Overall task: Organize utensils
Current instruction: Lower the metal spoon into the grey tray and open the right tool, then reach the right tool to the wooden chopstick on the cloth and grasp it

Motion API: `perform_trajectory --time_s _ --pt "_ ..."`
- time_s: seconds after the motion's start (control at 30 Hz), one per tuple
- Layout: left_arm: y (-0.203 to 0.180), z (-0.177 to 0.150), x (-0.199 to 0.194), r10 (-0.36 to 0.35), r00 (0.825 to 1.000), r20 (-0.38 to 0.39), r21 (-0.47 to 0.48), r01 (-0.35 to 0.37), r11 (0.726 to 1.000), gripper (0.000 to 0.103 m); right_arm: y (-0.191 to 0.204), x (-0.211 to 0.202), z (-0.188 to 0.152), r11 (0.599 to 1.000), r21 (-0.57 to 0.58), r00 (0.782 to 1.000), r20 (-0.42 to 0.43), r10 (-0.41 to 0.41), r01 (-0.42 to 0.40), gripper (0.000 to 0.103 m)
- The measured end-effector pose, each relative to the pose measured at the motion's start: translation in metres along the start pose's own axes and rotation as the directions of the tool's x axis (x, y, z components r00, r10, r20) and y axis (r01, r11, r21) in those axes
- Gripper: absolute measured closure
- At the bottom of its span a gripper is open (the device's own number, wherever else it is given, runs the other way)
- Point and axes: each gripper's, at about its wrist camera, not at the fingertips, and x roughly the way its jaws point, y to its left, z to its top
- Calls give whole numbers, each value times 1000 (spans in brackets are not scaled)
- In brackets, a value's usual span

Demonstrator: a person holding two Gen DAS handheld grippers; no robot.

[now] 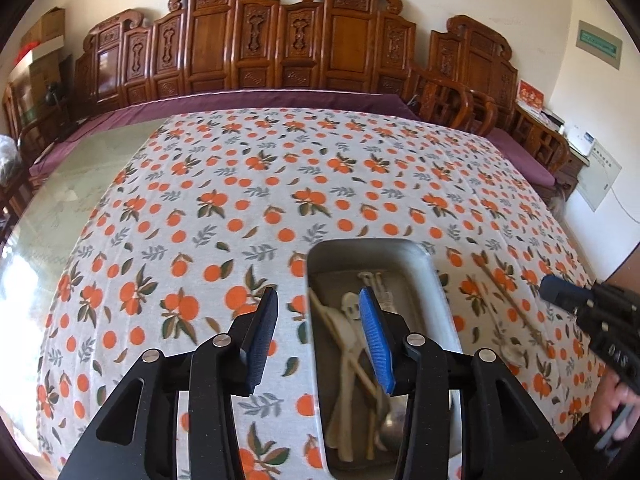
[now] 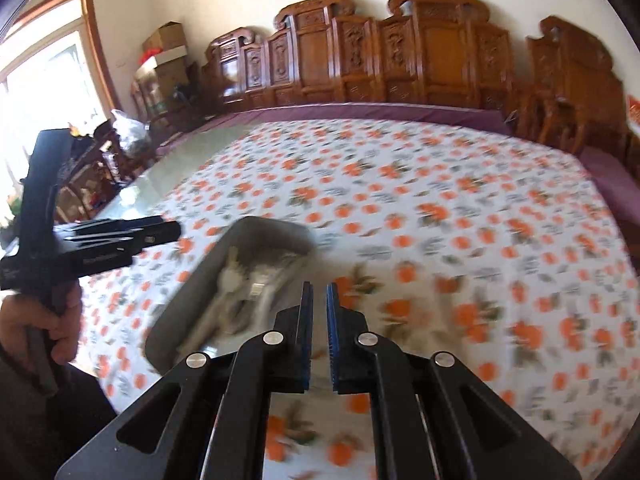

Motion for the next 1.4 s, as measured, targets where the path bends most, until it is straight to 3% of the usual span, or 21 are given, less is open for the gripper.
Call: perform_trajectory --time_s 0.37,0.7,1.13,1.2,1.27,1.4 --pt "-46 -1 4 -42 999 -2 57 43 997 39 -62 6 -36 988 4 987 -46 -154 154 94" --pt "-82 -12 13 -73 997 -32 114 76 991 37 -73 39 -65 988 -9 977 -151 -154 154 88" --pt "-119 -26 22 -101 992 -74 170 113 979 37 -80 58 -73 985 -54 961 -218 -172 164 88" --pt "-124 -29 23 -102 992 -77 180 115 977 37 -79 58 -74 985 -61 961 -219 -168 159 88" --pt "-130 -31 24 -101 991 -82 190 115 975 37 -80 58 -74 987 -65 962 -220 -161 150 97" --pt "-142 -35 27 -97 991 -87 209 114 971 37 -88 51 -73 990 -32 968 -210 -138 134 97"
